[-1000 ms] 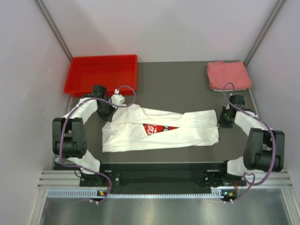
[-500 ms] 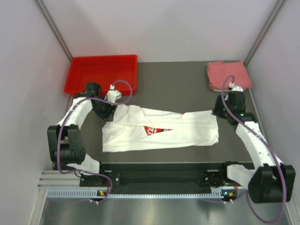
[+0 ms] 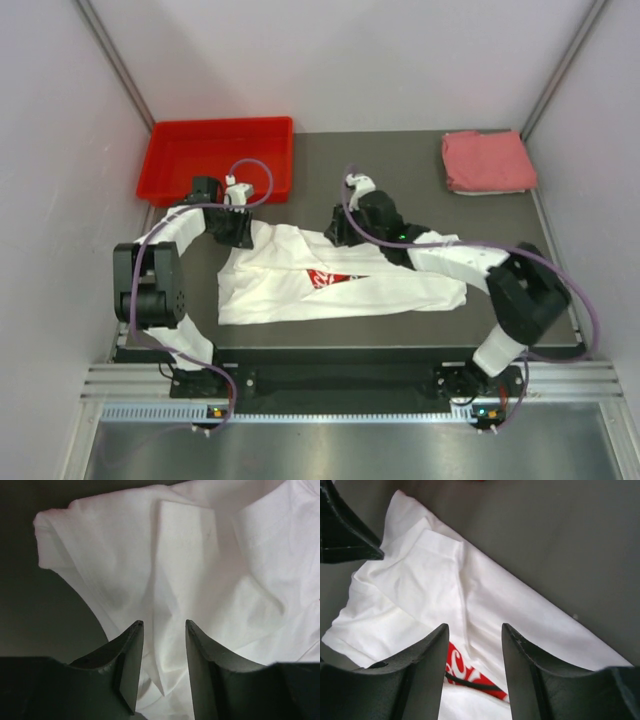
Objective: Fold and stack the t-shirts
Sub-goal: Fold the tshirt
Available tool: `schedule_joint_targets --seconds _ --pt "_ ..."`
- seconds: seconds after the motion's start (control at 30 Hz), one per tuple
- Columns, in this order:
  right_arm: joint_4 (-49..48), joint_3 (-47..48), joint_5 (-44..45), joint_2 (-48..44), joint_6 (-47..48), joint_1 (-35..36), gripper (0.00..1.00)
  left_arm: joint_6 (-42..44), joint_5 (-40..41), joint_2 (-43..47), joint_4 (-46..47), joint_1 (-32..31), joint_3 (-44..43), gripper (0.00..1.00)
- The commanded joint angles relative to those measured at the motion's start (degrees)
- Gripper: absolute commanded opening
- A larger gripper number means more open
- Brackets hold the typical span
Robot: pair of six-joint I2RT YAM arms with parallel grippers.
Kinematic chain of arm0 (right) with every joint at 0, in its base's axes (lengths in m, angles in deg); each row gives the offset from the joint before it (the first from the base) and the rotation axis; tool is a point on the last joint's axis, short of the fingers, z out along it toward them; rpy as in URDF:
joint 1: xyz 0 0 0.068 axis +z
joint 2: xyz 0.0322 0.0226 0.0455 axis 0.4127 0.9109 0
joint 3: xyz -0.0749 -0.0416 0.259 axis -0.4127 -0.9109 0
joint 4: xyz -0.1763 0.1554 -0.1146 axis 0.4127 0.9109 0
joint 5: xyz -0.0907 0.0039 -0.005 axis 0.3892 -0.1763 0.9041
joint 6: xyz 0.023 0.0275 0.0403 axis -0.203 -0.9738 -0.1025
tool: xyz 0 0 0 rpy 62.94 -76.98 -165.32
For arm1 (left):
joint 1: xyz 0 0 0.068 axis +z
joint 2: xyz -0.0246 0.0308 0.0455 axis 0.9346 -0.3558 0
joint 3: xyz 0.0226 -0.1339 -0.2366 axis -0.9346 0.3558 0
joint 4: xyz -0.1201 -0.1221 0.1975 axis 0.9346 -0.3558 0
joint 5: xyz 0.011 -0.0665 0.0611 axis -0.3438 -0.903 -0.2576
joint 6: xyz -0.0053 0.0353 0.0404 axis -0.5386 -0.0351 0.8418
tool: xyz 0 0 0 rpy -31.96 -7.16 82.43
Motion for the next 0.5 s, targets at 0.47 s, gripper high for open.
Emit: schedule_joint_targets --seconds 0.47 --pt "-9.65 14.21 -10.85 25.94 -8.52 4.38 0.40 -6.06 -2.13 -2.19 8.47 -2.65 2.73 0.27"
